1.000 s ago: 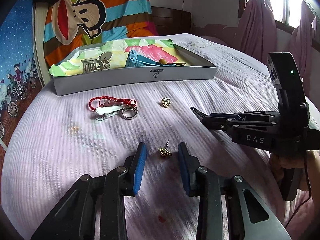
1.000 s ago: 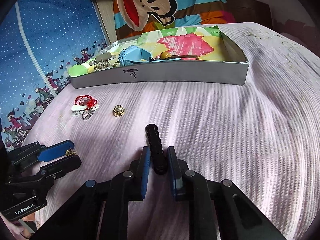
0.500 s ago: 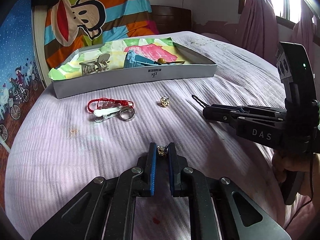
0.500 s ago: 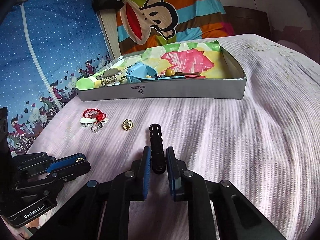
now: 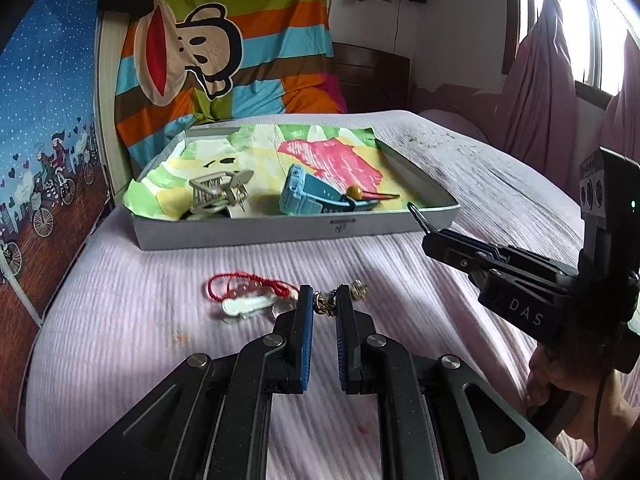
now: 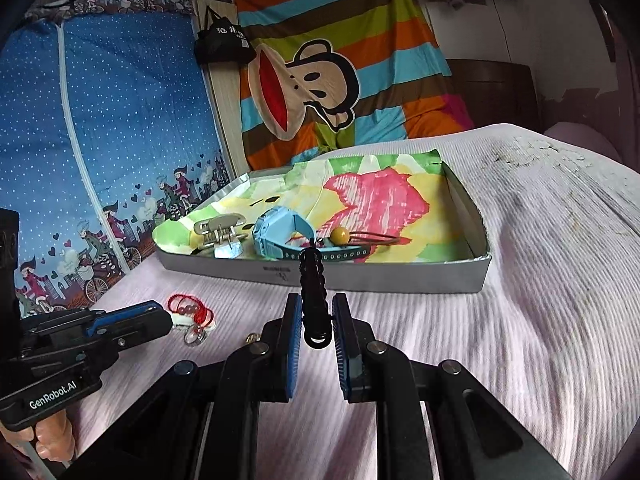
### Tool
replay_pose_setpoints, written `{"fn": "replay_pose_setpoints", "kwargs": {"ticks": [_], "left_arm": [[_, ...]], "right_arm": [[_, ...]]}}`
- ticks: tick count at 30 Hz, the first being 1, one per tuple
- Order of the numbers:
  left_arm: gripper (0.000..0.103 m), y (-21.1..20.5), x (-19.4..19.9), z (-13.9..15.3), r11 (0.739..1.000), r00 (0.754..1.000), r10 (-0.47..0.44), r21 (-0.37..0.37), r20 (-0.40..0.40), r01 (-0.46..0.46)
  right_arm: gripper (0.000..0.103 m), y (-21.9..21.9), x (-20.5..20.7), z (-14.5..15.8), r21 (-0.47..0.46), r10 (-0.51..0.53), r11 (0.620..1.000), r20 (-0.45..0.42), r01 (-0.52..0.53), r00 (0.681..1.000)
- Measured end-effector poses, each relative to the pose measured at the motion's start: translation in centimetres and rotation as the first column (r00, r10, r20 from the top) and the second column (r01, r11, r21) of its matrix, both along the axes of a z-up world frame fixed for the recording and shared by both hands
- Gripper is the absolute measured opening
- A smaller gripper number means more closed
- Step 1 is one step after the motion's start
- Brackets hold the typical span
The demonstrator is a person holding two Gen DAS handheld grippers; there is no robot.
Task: Organize jewelry
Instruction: 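Carry the beaded hair tie and earring into the tray and open both tools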
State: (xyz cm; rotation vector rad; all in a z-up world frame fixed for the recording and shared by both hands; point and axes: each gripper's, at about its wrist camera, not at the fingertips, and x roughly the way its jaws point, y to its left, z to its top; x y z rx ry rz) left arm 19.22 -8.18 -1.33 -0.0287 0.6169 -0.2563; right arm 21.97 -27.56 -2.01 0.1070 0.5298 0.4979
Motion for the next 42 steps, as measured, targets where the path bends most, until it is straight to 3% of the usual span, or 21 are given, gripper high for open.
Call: {"fn": "replay_pose_setpoints", "kwargs": {"ticks": [7,16,21,28,36,42], "left_arm": [[0.008,1.6,4.9,2.7,0.997,0.997,0.064,-0.034,0.032,-0.062],[0.008,2.1,9.8,1.1,0.997,0.996,0.077,-0.004,-0.047,-0.077],[0.008,1.8,10.4,-0.4,0.998,0.996,0.040,0.051,-0.086,-0.036],[0.008,1.8,10.4,-0.5,0.998,0.994,0.038,0.049,-0.100,-0.034],[0.009,2.2,10.4,-0.4,0.998,0.994,0.057,0.010,-0.095,-0.057],[0.009,3.0,9.2,0.4,0.994,0.995,0.085,-0.063,-0.047,-0.088]], "right_arm": [[0.014,-0.6,4.1,0.8,0.072,-0.038,0.997,0.027,0.035,0.999],[0.015,1.3,7.8,-0.2,0.034,0.006,0.999,-0.004,-0.006,1.000],[0.015,1.2,8.1,-0.9,0.054,0.031,0.998,-0.038,-0.029,0.999],[0.016,1.8,7.9,-0.9,0.022,0.036,0.999,-0.046,-0.035,0.998],[0.016,1.9,7.9,-0.9,0.015,0.031,0.999,-0.044,-0.031,0.999],[0.029,1.0,7.0,-0.1,0.042,-0.007,0.999,-0.003,0.007,1.000]]}}
